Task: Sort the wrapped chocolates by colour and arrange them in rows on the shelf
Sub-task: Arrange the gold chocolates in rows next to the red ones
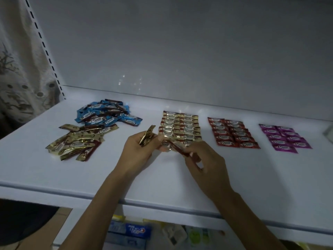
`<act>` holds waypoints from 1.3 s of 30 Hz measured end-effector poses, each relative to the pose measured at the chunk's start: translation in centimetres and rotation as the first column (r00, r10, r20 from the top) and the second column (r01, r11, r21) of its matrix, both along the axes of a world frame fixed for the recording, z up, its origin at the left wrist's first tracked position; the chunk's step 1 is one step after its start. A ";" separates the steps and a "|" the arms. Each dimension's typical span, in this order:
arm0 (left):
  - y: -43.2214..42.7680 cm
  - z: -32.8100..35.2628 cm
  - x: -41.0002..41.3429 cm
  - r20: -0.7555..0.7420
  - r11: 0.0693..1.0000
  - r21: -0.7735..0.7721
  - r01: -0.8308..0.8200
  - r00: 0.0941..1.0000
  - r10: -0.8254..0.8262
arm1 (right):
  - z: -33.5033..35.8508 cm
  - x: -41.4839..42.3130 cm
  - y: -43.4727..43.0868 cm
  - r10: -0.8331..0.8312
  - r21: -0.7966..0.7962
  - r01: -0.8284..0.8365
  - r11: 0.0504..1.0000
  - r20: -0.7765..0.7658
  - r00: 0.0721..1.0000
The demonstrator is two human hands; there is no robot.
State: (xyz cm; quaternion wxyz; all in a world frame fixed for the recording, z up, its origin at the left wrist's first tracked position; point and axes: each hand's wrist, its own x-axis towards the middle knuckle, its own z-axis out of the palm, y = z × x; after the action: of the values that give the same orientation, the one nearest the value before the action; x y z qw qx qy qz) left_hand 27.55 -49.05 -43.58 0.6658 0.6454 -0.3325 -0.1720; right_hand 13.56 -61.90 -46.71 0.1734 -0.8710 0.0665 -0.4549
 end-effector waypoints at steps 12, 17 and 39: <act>-0.4 -0.5 0.0 0.142 0.991 0.082 -0.108 0.985 0.096 | 0.3 -0.4 -0.4 -0.181 0.009 0.181 0.983 -0.012 0.983; -0.4 -0.3 -0.4 0.135 0.992 0.087 -0.092 0.988 0.080 | -0.8 0.1 -1.1 -0.269 -0.119 0.244 0.962 -0.286 0.920; -1.1 -3.5 0.9 0.869 0.802 0.401 -0.443 0.461 -0.180 | -0.9 -0.1 -0.8 -0.265 -0.119 0.239 0.964 -0.323 0.909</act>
State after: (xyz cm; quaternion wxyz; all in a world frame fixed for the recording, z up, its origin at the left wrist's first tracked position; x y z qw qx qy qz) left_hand 28.44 -50.16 -47.08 0.1793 0.8335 -0.5014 0.1473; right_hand 13.49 -62.69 -47.63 0.0658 -0.9258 0.1892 -0.3206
